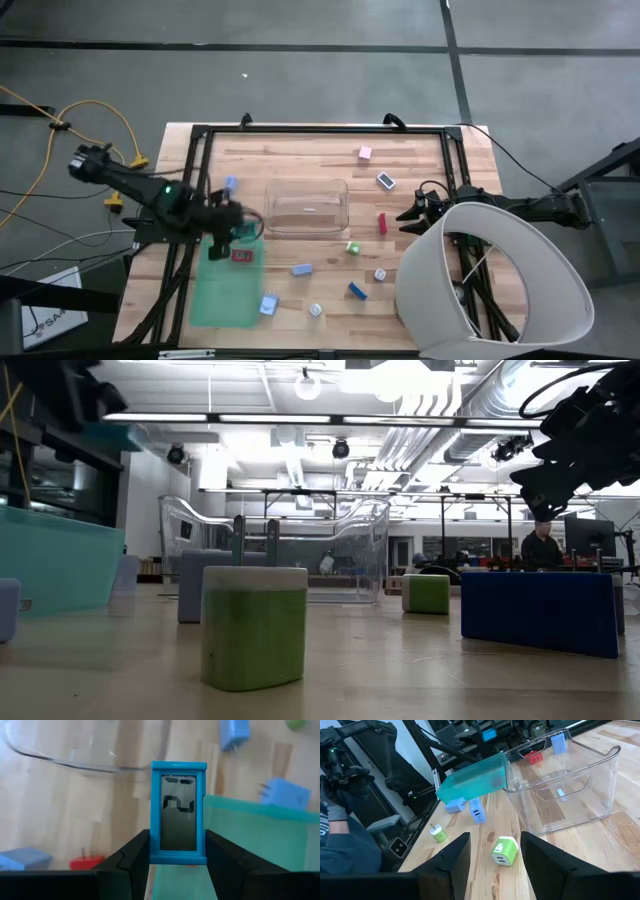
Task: Pick & Place Office items
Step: Put the top light blue digital clock into the green bin, then put the light blue digital clock into the green bin
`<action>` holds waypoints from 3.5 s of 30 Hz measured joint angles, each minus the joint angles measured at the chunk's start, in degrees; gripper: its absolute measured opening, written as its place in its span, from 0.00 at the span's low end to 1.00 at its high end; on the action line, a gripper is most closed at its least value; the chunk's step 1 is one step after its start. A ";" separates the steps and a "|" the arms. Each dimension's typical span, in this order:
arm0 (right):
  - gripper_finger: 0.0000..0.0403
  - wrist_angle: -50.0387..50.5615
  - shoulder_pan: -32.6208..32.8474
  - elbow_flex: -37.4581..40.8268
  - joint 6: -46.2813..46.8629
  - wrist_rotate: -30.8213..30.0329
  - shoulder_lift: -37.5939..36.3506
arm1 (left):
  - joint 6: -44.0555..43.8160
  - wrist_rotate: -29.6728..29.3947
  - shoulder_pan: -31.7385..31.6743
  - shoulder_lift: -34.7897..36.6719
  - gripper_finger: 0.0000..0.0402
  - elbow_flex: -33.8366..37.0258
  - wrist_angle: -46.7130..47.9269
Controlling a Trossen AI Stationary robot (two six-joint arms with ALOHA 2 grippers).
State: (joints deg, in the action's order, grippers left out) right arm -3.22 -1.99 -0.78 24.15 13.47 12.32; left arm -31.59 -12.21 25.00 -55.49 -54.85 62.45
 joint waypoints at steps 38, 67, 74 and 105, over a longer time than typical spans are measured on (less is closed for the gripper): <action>0.40 0.00 -0.01 0.00 -0.01 0.00 0.00 | -29.66 -4.29 24.02 -5.09 0.39 28.42 -33.95; 0.40 0.01 0.00 0.00 0.00 0.01 0.02 | -26.71 -2.91 24.04 -10.95 0.43 28.51 -38.55; 0.40 0.00 -0.01 0.00 0.01 0.00 0.00 | -24.91 -3.09 24.04 -10.95 0.43 28.50 -38.98; 0.40 0.01 0.01 0.00 -0.01 0.00 0.01 | -23.69 -3.23 23.84 -6.55 0.61 28.44 -39.39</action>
State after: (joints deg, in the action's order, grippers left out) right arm -3.21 -1.98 -0.78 24.15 13.47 12.33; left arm -55.28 -15.44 48.84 -62.04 -26.41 23.06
